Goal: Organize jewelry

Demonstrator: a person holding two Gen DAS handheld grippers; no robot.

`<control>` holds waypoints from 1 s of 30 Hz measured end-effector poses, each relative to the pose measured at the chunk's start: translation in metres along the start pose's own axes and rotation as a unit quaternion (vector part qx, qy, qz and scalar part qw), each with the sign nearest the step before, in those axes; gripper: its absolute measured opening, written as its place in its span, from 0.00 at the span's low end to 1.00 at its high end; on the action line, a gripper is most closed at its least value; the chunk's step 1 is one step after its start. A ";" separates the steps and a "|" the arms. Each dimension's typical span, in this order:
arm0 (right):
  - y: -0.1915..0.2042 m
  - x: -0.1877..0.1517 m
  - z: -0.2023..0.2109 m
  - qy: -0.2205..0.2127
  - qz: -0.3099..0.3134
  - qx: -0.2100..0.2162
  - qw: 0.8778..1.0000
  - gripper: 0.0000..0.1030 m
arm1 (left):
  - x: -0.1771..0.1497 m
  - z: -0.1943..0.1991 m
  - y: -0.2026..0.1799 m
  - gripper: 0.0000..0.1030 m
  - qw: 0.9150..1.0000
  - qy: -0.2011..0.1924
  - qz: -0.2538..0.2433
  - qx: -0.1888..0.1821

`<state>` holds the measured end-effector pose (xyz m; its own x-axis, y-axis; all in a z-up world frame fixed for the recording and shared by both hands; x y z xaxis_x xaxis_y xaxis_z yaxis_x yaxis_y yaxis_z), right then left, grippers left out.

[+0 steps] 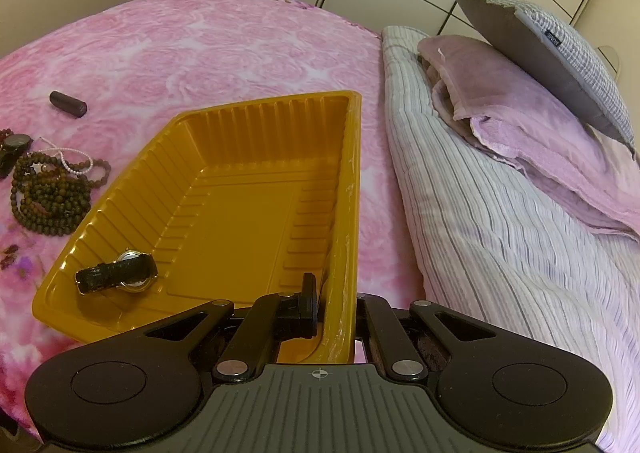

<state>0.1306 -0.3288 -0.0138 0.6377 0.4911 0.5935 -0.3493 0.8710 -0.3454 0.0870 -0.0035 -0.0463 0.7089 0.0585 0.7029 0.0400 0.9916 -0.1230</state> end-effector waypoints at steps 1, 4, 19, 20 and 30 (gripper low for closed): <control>0.000 0.000 0.000 0.000 -0.001 0.001 1.000 0.04 | 0.003 0.000 -0.009 0.16 1.000 -0.002 -0.004 -0.014; -0.001 -0.001 0.000 0.000 -0.003 0.003 1.000 0.04 | 0.015 -0.001 -0.039 0.16 0.997 -0.007 -0.010 -0.071; -0.002 -0.003 0.000 -0.002 -0.007 0.006 1.000 0.04 | 0.026 -0.032 -0.145 0.18 0.974 0.025 -0.065 -0.217; -0.002 -0.003 0.000 -0.002 -0.007 0.006 1.000 0.04 | 0.025 -0.032 -0.146 0.22 0.973 0.024 -0.065 -0.220; -0.002 -0.004 0.000 -0.002 -0.009 0.006 1.000 0.04 | 0.011 -0.004 -0.095 0.26 0.987 -0.006 -0.046 -0.155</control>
<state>0.1291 -0.3325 -0.0157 0.6416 0.4748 0.6024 -0.3451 0.8801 -0.3261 0.0937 -0.0979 -0.0301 0.6842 -0.0277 0.7287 0.3191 0.9099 -0.2651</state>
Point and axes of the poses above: each gripper's, at about its wrist camera, not at the fingertips, and z roughly against the way its jaws point, y to its left, x to its top, the point moved 1 cm from there along -z, roughly the way its jaws point, and after that the axes turned 8 degrees about z, right-handed, at the moved point
